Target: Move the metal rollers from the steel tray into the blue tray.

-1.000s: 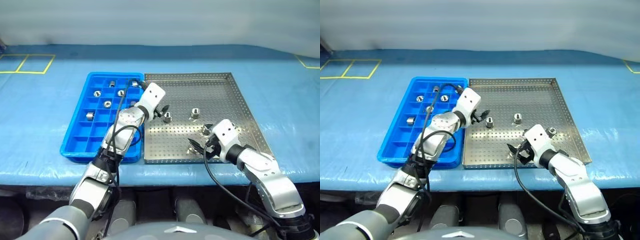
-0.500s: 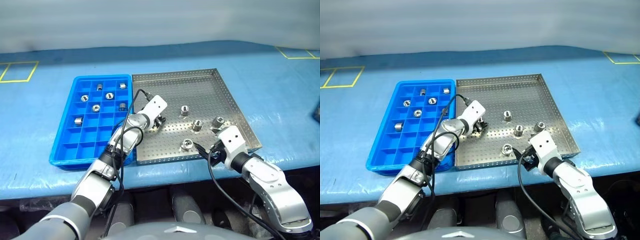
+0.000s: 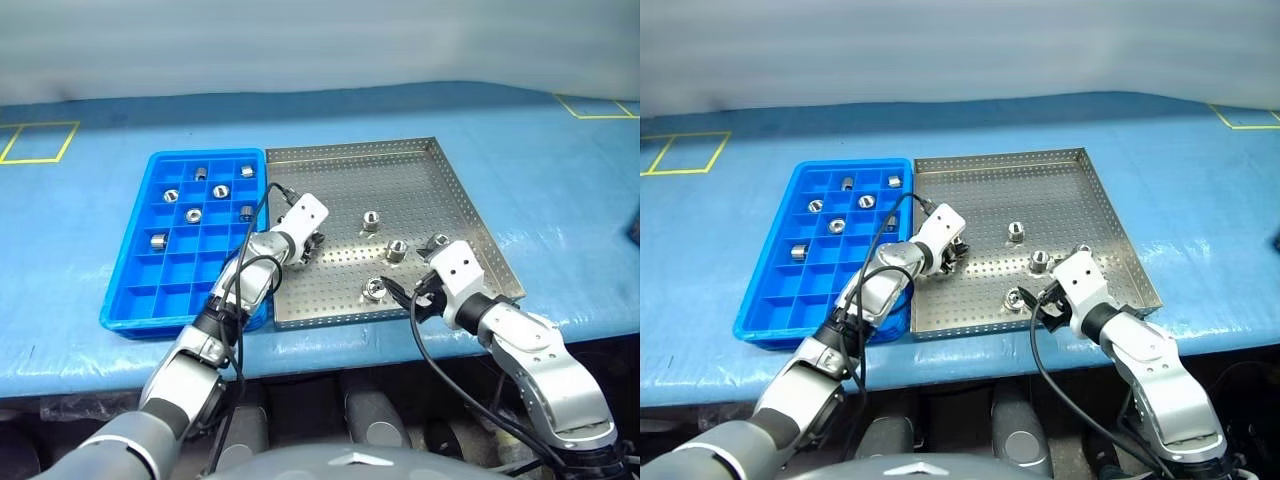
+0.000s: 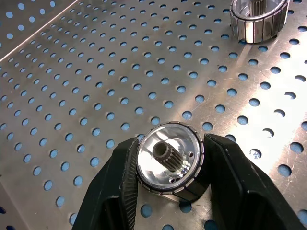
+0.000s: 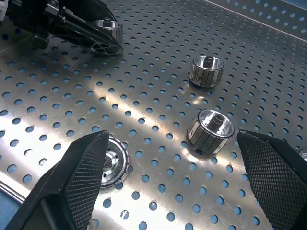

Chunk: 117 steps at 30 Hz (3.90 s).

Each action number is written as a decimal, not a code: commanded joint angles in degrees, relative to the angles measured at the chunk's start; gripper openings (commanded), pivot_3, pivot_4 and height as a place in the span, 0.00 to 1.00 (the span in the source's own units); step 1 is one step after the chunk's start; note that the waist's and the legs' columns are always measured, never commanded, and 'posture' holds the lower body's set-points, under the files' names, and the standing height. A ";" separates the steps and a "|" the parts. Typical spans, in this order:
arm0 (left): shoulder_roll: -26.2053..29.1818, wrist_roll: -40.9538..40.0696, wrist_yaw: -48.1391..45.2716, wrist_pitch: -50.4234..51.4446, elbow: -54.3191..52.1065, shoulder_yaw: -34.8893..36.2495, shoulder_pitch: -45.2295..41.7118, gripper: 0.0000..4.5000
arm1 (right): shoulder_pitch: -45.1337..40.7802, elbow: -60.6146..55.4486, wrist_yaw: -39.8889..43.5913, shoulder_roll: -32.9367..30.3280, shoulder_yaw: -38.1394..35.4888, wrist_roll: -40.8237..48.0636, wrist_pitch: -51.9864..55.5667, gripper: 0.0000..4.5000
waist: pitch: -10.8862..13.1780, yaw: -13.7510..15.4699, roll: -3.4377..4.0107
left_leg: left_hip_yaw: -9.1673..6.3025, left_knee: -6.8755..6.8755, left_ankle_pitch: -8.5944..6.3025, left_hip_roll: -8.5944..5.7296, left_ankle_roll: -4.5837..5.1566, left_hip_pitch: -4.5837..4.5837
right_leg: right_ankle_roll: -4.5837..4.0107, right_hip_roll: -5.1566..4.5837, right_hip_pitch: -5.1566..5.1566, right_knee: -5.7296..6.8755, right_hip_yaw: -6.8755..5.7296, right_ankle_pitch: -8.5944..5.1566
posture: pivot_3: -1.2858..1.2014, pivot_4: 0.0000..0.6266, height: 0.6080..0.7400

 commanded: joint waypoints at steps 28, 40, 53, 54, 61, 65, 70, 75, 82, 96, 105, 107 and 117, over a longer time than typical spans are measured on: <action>13.86 -0.22 11.17 30.61 -58.82 14.62 25.04 0.41 | -18.59 8.76 20.55 3.69 11.94 9.96 -7.09 1.00 | 0.06 10.09 -0.10 | -0.30 -0.04 0.01 0.10 0.00 0.04 | -0.11 0.11 0.08 0.02 -0.24 -0.06 | 0.63 0.24 1.00; 12.55 1.45 16.26 31.68 -58.67 13.89 28.76 0.41 | -20.53 12.77 18.68 2.48 10.73 7.31 -8.40 1.00 | 0.06 12.66 -0.12 | -0.28 -0.15 -0.02 0.10 -0.07 0.02 | -0.15 0.06 0.01 -0.03 -0.29 -0.07 | 0.64 0.24 1.00; 14.69 1.14 15.97 31.22 -60.59 15.26 33.02 0.49 | -22.30 15.75 17.98 3.04 10.99 5.51 -9.99 1.00 | 0.06 13.93 -0.12 | -0.29 -0.35 -0.01 0.10 -0.08 0.03 | -0.25 0.06 -0.04 -0.06 -0.33 -0.13 | 0.65 0.24 1.00; 14.99 0.91 15.67 30.84 -60.58 14.87 33.24 0.57 | -22.30 15.82 17.78 3.09 11.12 5.15 -10.15 1.00 | 0.06 13.94 -0.12 | -0.28 -0.35 -0.01 0.10 -0.08 0.04 | -0.25 0.06 -0.04 -0.06 -0.33 -0.13 | 0.65 0.24 1.00; 9.26 -4.44 12.67 24.78 -61.94 15.66 31.07 0.83 | -21.79 15.05 17.00 3.17 10.20 4.94 -9.99 1.00 | 0.06 13.94 -0.12 | -0.27 -0.39 -0.02 0.10 -0.10 0.02 | -0.25 0.03 -0.04 -0.11 -0.33 -0.14 | 0.64 0.24 1.00; 7.30 -9.89 6.62 15.05 -60.50 12.14 28.53 0.83 | -20.81 13.24 15.74 2.70 8.79 5.18 -9.21 1.00 | 0.06 13.87 -0.12 | -0.27 -0.38 -0.01 0.10 -0.12 0.02 | -0.26 0.02 -0.04 -0.12 -0.34 -0.14 | 0.61 0.24 1.00; 4.78 -12.77 0.07 6.29 -47.04 5.22 19.62 0.83 | -16.45 8.60 12.75 0.02 5.41 4.53 -6.57 1.00 | 0.04 13.57 -0.08 | -0.19 -0.32 -0.01 0.06 -0.12 0.00 | -0.26 -0.03 -0.01 -0.15 -0.33 -0.14 | 0.57 0.24 1.00; 4.76 -12.31 -7.42 -0.11 -33.49 -2.04 10.39 0.83 | -8.04 1.79 6.35 -1.07 -2.20 4.40 -1.82 1.00 | 0.03 10.83 -0.06 | -0.10 -0.25 -0.01 0.05 -0.11 -0.08 | -0.24 -0.02 -0.04 -0.16 -0.26 -0.14 | 0.51 0.24 1.00; 4.46 -11.38 -13.94 -7.42 -21.84 -6.79 4.96 0.83 | 3.86 -6.93 2.65 -0.24 -9.02 5.40 1.16 1.00 | -0.02 5.20 0.02 | 0.00 -0.29 -0.07 0.11 -0.06 0.01 | -0.22 0.01 -0.05 -0.12 -0.16 -0.15 | 0.45 0.24 1.00; 8.67 -9.69 -14.79 -6.89 -28.45 -6.52 9.88 0.83 | 0.32 -5.88 -3.41 4.36 -4.43 7.39 11.56 1.00 | -0.05 0.57 0.08 | 0.05 0.03 -0.08 0.20 -0.07 0.06 | -0.17 0.03 -0.03 0.03 -0.09 -0.12 | 0.46 0.24 1.00; 8.92 -10.11 -13.08 -4.83 -32.70 -5.70 13.34 0.83 | -7.99 -2.63 -3.63 3.05 -0.43 7.19 17.77 1.00 | -0.05 2.98 0.07 | 0.01 -0.01 -0.08 0.14 -0.05 0.02 | -0.15 0.04 -0.03 0.02 -0.10 -0.11 | 0.49 0.24 1.00; 8.75 -10.21 -12.77 -4.64 -32.73 -5.54 13.54 0.83 | -8.67 -2.35 -3.51 3.06 0.53 7.07 17.88 1.00 | -0.05 3.36 0.07 | 0.00 -0.01 -0.08 0.14 -0.05 0.02 | -0.15 0.04 -0.03 0.02 -0.11 -0.11 | 0.50 0.24 1.00; 6.22 -10.06 -17.14 -8.52 -24.49 -9.69 10.03 0.83 | -8.18 -4.05 -5.05 1.18 -3.42 5.89 18.34 1.00 | -0.05 4.37 0.07 | 0.01 0.05 -0.08 0.13 -0.05 -0.01 | -0.14 0.03 -0.02 0.01 -0.11 -0.10 | 0.48 0.24 1.00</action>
